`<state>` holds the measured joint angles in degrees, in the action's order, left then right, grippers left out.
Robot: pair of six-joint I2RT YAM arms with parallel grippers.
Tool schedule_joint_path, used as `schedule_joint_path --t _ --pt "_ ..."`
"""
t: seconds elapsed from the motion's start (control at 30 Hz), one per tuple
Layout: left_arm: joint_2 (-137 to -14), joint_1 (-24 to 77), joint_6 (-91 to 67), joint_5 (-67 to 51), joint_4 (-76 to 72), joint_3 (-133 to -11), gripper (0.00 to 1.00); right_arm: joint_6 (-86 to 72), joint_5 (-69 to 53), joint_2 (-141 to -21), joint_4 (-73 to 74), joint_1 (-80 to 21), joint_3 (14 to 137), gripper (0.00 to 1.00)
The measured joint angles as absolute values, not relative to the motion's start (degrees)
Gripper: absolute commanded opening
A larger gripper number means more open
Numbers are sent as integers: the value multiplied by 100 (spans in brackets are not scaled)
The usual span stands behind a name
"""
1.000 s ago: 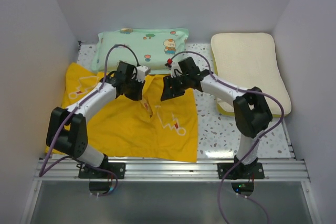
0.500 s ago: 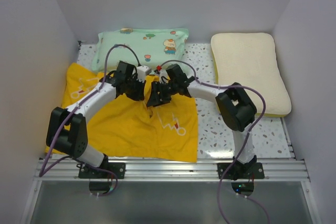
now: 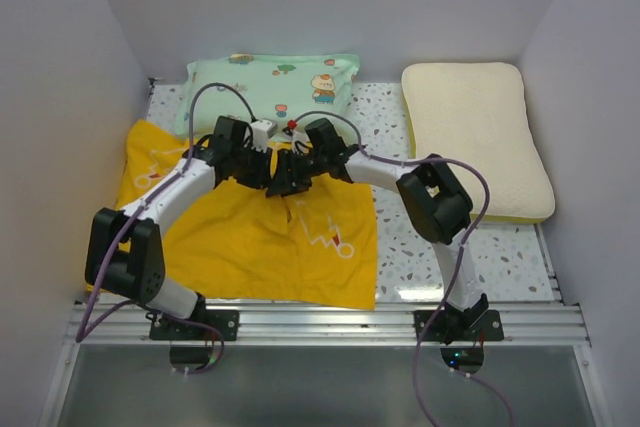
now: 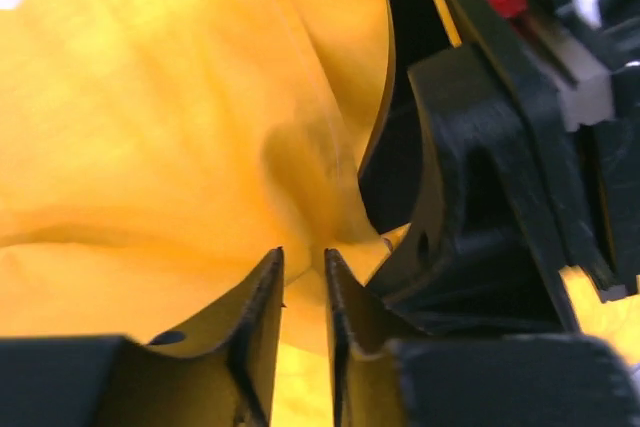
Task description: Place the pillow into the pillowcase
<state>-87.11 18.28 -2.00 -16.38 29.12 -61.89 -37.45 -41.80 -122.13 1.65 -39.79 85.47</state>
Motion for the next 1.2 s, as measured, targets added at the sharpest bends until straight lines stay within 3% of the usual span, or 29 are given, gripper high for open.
schedule_joint_path --t 0.07,0.1,0.13,0.23,0.33,0.53,0.73,0.93,1.2 --pt "-8573 1721 -298 -1601 2777 -6053 46 -3798 -4278 -12372 121 -4007 8676 38" --pt "-8458 1662 -362 -1540 2727 -5959 53 -3837 -4333 -12455 95 -4012 8718 26" --pt "-8329 1616 -421 -1479 2700 -5867 70 -3876 -4359 -12527 56 -4021 8726 20" --pt "-7850 1579 -613 -1431 2685 -5599 84 -4034 -4355 -12687 -73 -4038 8744 7" --pt "-7242 1575 -609 -1293 2687 -5264 87 -4160 -4348 -12713 -152 -4038 8748 0" --pt "-6359 1835 -467 -972 2644 -4600 91 -4626 -4335 -12711 -504 -4038 8840 0" --pt "-6571 2602 -657 -318 2316 -4320 92 -5157 -4322 -12711 -797 -4038 8838 0" --pt "-6943 2644 -1087 449 1865 -4320 96 -5745 -4333 -12527 -1208 -4038 8499 0" --pt "-6934 2746 -1555 508 1240 -4066 100 -6877 -4318 -12366 -2062 -4047 8077 0"
